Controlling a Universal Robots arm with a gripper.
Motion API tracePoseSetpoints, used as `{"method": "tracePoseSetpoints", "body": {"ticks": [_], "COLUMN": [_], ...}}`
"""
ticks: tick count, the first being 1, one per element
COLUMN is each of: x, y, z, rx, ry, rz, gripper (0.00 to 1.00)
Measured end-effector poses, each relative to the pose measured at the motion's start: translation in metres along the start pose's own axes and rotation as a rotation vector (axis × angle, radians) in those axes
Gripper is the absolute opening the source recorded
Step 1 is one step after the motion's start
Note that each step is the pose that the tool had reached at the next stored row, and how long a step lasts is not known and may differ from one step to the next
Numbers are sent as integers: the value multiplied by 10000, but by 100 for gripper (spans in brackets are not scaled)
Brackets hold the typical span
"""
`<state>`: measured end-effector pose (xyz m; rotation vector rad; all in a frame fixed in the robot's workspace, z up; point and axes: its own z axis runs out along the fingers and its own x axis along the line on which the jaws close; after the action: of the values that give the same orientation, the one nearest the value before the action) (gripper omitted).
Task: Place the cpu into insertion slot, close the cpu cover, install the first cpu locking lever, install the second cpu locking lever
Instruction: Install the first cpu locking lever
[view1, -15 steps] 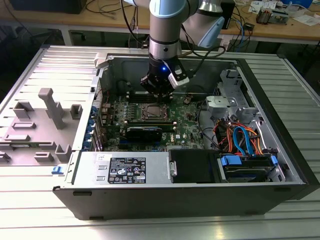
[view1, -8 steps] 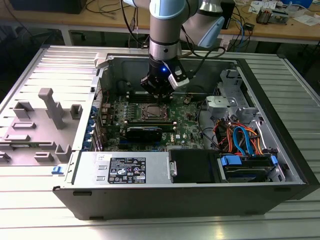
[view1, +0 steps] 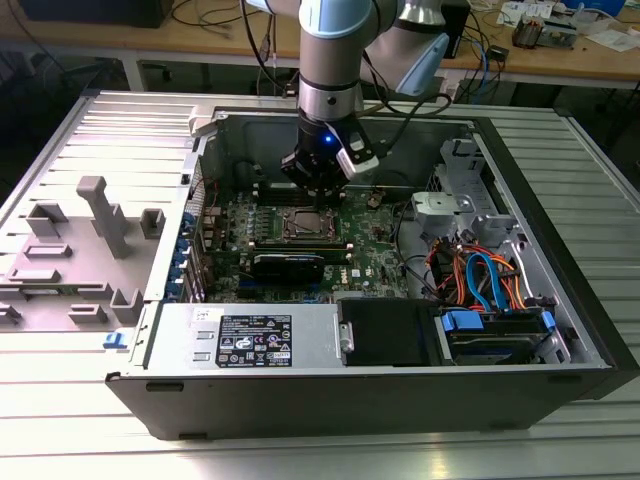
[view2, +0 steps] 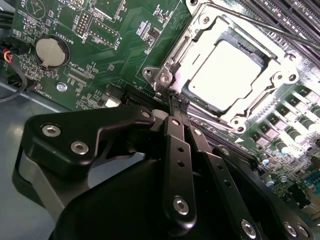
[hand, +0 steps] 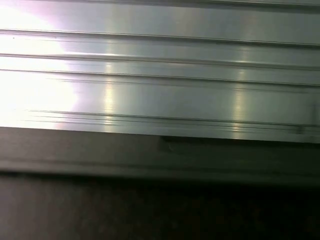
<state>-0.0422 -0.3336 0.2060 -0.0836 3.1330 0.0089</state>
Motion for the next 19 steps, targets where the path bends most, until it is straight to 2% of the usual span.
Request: {"method": "tracePoseSetpoints", "body": {"ticks": [8,19], "x": [2,2], "y": [-36,-40], "z": [6,31], "rx": [3,2], "ry": [2,3], "rz": [1,1], "gripper": [11,11]}}
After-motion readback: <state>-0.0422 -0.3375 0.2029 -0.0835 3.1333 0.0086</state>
